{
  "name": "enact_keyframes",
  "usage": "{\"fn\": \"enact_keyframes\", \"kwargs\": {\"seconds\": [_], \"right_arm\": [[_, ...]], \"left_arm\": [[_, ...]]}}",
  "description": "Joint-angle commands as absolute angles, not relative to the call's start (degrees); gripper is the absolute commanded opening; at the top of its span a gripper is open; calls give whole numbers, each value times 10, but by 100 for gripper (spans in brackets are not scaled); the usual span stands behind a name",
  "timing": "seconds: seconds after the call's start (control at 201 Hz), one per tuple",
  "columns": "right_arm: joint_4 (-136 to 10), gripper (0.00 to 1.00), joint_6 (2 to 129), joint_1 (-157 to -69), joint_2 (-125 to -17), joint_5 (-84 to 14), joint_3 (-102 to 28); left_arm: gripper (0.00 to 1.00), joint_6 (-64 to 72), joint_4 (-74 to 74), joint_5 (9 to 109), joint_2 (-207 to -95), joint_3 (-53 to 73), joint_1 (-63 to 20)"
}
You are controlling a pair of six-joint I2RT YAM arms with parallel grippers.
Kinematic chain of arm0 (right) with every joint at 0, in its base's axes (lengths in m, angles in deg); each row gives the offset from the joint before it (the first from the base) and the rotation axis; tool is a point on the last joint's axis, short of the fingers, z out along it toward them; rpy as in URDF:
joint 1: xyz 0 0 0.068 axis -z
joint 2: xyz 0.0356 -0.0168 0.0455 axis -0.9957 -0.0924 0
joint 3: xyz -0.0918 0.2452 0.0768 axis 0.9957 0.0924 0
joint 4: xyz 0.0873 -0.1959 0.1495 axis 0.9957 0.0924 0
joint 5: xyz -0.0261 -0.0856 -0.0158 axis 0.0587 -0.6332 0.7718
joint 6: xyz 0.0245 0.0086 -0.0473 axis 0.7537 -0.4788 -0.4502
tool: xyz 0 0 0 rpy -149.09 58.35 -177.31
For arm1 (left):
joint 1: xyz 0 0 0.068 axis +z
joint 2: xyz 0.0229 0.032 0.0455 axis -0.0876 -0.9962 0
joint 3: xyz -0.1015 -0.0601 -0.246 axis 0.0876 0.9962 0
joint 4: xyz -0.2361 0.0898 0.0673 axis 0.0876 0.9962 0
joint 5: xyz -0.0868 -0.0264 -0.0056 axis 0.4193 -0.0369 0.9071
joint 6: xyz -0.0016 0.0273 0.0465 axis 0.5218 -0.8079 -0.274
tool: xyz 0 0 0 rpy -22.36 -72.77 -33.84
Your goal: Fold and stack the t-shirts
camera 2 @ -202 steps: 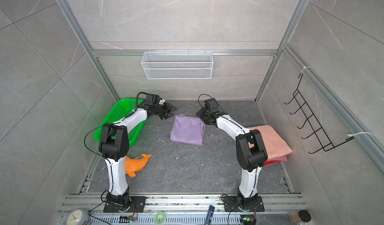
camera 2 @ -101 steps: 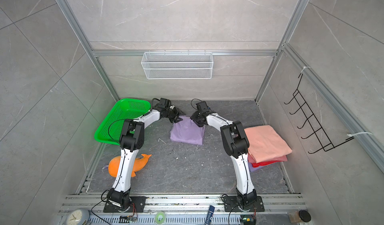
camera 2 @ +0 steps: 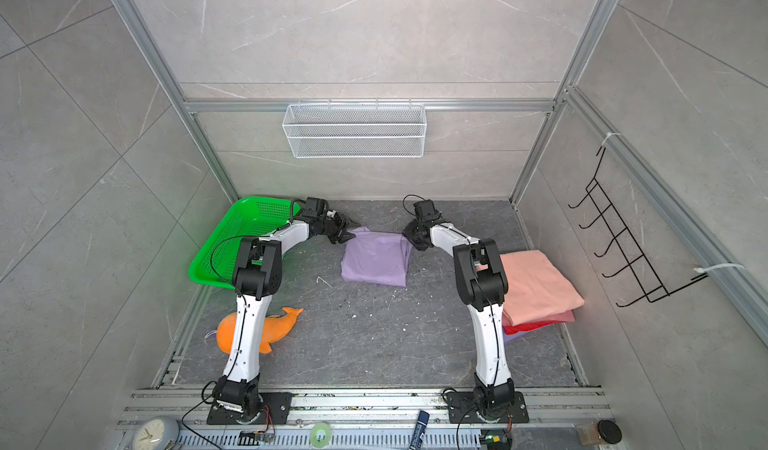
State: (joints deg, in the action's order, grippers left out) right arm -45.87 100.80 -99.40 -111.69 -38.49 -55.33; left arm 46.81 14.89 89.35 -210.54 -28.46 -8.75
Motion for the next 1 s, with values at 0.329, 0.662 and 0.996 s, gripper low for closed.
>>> {"fn": "enact_keyframes", "kwargs": {"seconds": [0.329, 0.662, 0.996], "right_arm": [[-519, 62, 1043, -998, -877, -341, -313], [-638, 82, 1155, -1042, -735, -335, -98], [-755, 88, 1239, -1094, -701, -361, 31]], "left_arm": [[60, 298, 290, 780, -1763, -33, -85], [66, 296, 299, 747, -1712, 109, -133], [65, 340, 237, 726, -1789, 113, -168]]}}
